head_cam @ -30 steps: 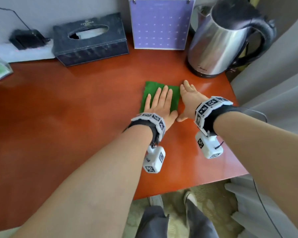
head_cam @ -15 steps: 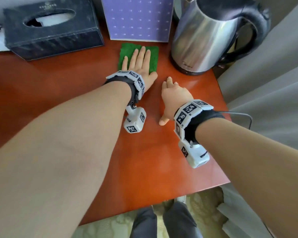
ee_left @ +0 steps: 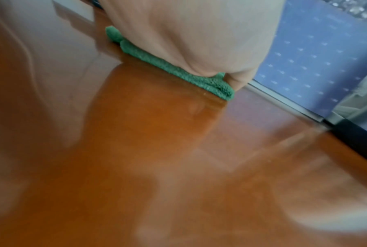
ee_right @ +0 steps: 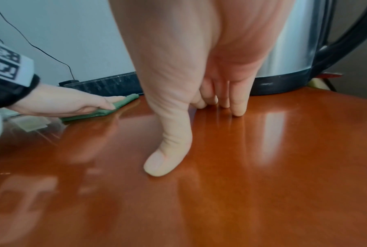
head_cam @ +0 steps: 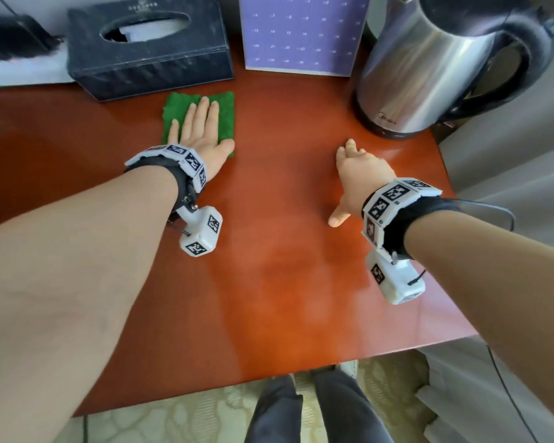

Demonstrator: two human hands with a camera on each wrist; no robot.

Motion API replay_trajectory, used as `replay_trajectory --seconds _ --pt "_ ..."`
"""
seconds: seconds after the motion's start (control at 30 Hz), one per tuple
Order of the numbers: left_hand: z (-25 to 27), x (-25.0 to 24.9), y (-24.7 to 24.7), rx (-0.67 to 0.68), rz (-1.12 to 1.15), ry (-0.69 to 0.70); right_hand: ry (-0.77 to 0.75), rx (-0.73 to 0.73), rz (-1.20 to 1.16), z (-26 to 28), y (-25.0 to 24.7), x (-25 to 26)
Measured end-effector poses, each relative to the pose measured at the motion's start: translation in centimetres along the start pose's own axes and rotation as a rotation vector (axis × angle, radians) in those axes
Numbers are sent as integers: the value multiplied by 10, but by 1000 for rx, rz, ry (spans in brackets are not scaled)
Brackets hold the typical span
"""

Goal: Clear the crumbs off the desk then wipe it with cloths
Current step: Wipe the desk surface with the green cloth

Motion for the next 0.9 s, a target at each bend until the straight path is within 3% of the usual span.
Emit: replay_trajectory --seconds 0.1,0.27,0.5,0.6,0.73,0.9 --pt "7 18 -1 -1 -9 -50 5 1 25 0 -2 4" --pt "12 3 4 -33 -6 -106 8 -12 42 -1 -6 2" --pt "50 -92 24 12 -46 118 -3 -80 25 -5 -4 -1" --pt "89 -106 36 51 -100 233 -14 -85 19 -3 -4 0" --pt "128 -49 37 103 -124 253 -76 -93 -131 13 9 -3" --pt "147 76 16 123 -123 -53 -175 -96 -30 58 57 -1"
Point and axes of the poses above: each hand's wrist, its own z-axis away from the middle knuckle, its own y-axis out of the palm, x = y × z, the point moved 9 cm from there along -z, towards the middle knuckle, and after that the axes turned 7 degrees about -x, right-handed, at the moved point
